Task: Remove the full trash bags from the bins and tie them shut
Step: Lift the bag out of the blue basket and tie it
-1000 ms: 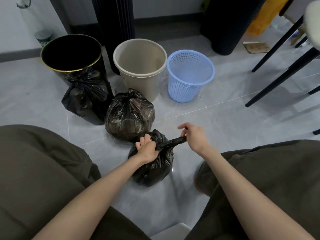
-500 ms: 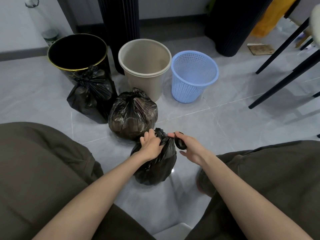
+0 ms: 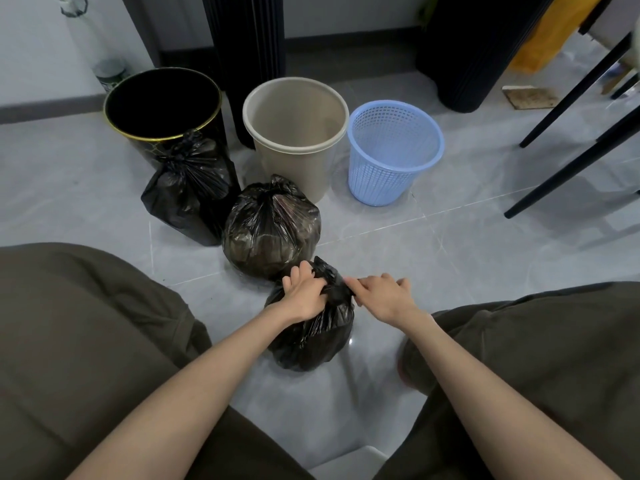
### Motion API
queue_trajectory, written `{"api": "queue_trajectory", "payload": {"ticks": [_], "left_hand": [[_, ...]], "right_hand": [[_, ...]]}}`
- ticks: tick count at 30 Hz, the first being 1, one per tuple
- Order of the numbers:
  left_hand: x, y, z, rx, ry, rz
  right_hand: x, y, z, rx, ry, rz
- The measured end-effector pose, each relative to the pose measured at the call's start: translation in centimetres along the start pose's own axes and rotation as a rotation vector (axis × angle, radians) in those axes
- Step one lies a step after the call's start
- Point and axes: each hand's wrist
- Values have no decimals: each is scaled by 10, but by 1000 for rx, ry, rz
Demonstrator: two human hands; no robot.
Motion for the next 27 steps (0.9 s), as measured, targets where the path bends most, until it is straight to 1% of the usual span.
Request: {"api": "queue_trajectory", "payload": {"ticks": [2, 3, 4, 6, 7, 9, 11, 14, 16, 18, 19, 21, 23, 25, 27], "left_hand": [[0, 1, 5, 16, -20, 1], [0, 1, 7, 23, -31, -1], [2, 2, 7, 25, -40, 1], [5, 1, 5, 30, -78, 29], [5, 1, 4, 39, -119, 50], [4, 1, 6, 47, -197, 87], [2, 0, 7, 43, -193, 96], [2, -2, 5, 13, -158, 64], [3, -4, 4, -11, -173, 86], [3, -7, 4, -20, -156, 101], [3, -8, 4, -25, -133, 105], [3, -11, 2, -14, -118, 128], [1, -13, -1, 5, -140, 161], [-1, -14, -5, 21, -150, 164], [0, -14, -8, 33, -157, 170]], "right_hand": [[6, -1, -1, 58, 480, 109], [7, -3, 0, 104, 661, 145], [9, -4, 1, 126, 789, 178], [11, -4, 2, 106, 960, 205], [11, -3, 3, 82, 1012, 210], [13, -2, 4, 48, 1007, 192], [15, -3, 5, 41, 955, 163], [20, -6, 10, 85, 916, 142], [22, -5, 10, 86, 929, 120], [25, -4, 10, 75, 1013, 98], [25, -2, 9, 78, 1095, 98], [25, 1, 6, 111, 1307, 140], [21, 5, 5, 162, 1457, 203], [16, 5, 6, 190, 1529, 247], [11, 6, 5, 211, 1550, 258]]}}
Point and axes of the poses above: each hand's wrist, its own y-axis towards the middle knuckle, its own x-axis out of the back of the hand, z = x × y, and after that the axes turned 14 degrees about z, right-handed
